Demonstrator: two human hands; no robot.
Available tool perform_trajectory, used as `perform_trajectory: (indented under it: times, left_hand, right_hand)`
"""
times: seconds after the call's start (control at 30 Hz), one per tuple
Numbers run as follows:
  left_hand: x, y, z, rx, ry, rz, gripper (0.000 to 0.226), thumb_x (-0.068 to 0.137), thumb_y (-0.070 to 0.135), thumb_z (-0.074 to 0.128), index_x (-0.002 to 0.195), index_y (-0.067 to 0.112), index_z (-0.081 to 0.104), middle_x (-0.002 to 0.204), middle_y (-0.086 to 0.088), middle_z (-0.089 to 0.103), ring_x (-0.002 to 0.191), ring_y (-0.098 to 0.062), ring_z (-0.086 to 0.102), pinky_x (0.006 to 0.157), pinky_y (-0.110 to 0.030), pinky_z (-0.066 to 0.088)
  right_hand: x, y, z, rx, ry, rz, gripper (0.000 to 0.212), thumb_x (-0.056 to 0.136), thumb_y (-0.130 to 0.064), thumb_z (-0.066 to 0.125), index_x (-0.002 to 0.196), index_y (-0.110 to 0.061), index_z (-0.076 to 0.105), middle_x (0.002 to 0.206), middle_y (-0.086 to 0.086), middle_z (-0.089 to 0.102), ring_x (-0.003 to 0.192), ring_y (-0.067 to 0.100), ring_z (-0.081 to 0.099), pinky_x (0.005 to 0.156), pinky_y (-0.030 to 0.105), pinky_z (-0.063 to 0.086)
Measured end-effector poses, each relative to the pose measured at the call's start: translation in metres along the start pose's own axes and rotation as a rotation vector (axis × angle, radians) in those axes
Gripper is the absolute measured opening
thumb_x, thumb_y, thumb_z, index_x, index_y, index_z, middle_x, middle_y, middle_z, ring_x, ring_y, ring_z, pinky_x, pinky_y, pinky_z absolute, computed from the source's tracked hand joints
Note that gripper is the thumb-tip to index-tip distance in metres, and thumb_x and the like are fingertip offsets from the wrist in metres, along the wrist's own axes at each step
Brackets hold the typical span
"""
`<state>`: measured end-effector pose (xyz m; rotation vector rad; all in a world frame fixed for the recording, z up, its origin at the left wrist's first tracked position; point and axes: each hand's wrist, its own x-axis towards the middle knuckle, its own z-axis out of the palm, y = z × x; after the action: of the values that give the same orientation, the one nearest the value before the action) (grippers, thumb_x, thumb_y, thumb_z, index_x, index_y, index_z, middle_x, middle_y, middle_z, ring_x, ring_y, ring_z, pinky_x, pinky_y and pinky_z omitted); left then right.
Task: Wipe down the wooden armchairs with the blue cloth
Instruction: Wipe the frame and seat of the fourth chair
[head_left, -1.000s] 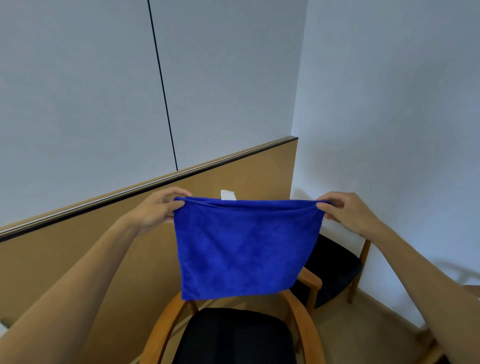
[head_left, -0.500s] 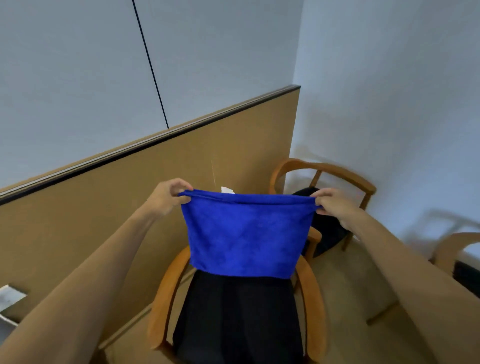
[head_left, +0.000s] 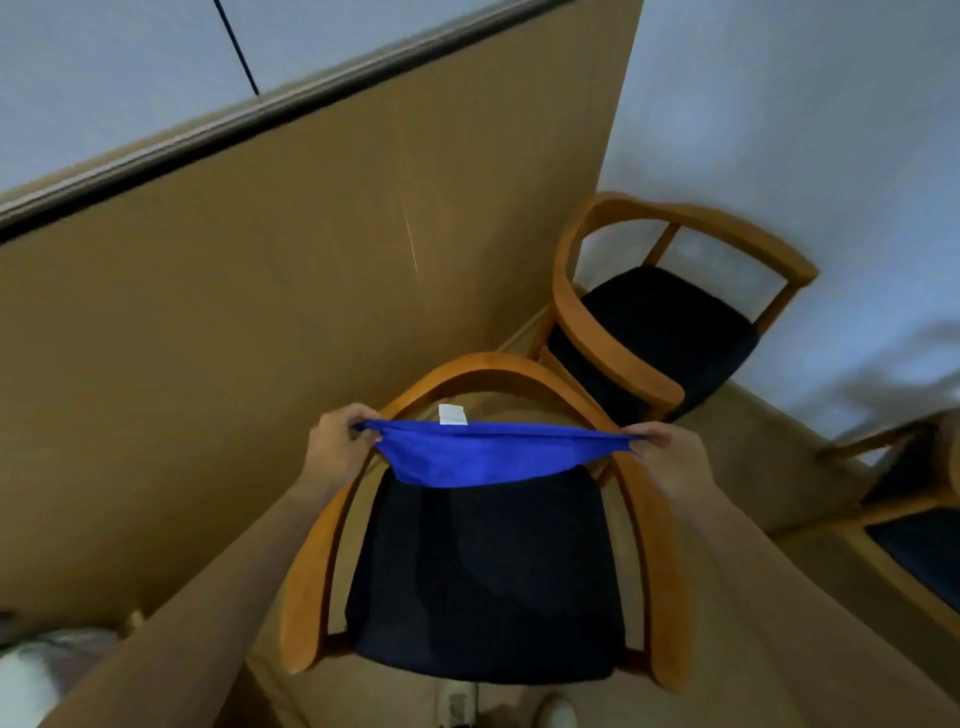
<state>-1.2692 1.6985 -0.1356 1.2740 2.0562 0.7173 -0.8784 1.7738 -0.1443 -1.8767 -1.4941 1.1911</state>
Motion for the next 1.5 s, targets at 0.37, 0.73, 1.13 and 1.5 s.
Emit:
perform_trajectory:
  times: [0.37, 0.73, 1.13, 1.5]
  left_hand:
    - [-0.064, -0.179, 0.125, 0.143, -0.534, -0.21, 0.018, 0.093, 0.004, 0.057, 0.092, 0.02, 0.065, 0.09, 0.002, 0.065, 0.083, -0.01, 0.062, 0.071, -0.017, 0.045]
    - [0.066, -0.208, 0.201, 0.187, -0.245, -0.191, 0.018, 0.093, 0.007, 0.055, 0.096, 0.021, 0.065, 0.098, 0.004, 0.062, 0.094, -0.013, 0.057, 0.086, -0.031, 0.044]
    - [0.081, -0.22, 0.276, 0.722, -0.352, 0.373, 0.087, 0.078, 0.025, 0.071, 0.15, 0.022, 0.023, 0.16, -0.003, 0.014, 0.147, -0.023, 0.009, 0.118, -0.041, 0.008]
    - [0.109, -0.139, 0.354, 0.919, -0.544, 0.305, 0.052, 0.075, 0.032, 0.073, 0.117, 0.017, 0.046, 0.1, -0.001, 0.055, 0.097, -0.023, 0.054, 0.1, -0.05, 0.032]
  right_hand:
    - [-0.045, 0.195, 0.096, -0.198, -0.276, 0.397, 0.021, 0.089, -0.005, 0.061, 0.096, -0.023, 0.067, 0.098, 0.0, 0.068, 0.087, 0.015, 0.064, 0.07, 0.025, 0.054]
    - [0.121, 0.226, 0.171, -0.272, -0.047, 0.329, 0.014, 0.089, -0.009, 0.06, 0.099, -0.018, 0.057, 0.098, 0.001, 0.063, 0.086, 0.018, 0.062, 0.074, 0.033, 0.055]
    - [0.116, 0.247, 0.211, -0.416, 0.084, 0.227, 0.101, 0.075, -0.04, 0.083, 0.152, -0.017, 0.022, 0.152, 0.011, 0.031, 0.137, 0.031, 0.037, 0.109, 0.047, 0.04]
    - [-0.012, 0.228, 0.301, 0.615, -0.172, 1.014, 0.028, 0.079, -0.032, 0.082, 0.092, -0.009, 0.072, 0.081, 0.004, 0.076, 0.071, 0.013, 0.074, 0.054, 0.025, 0.057]
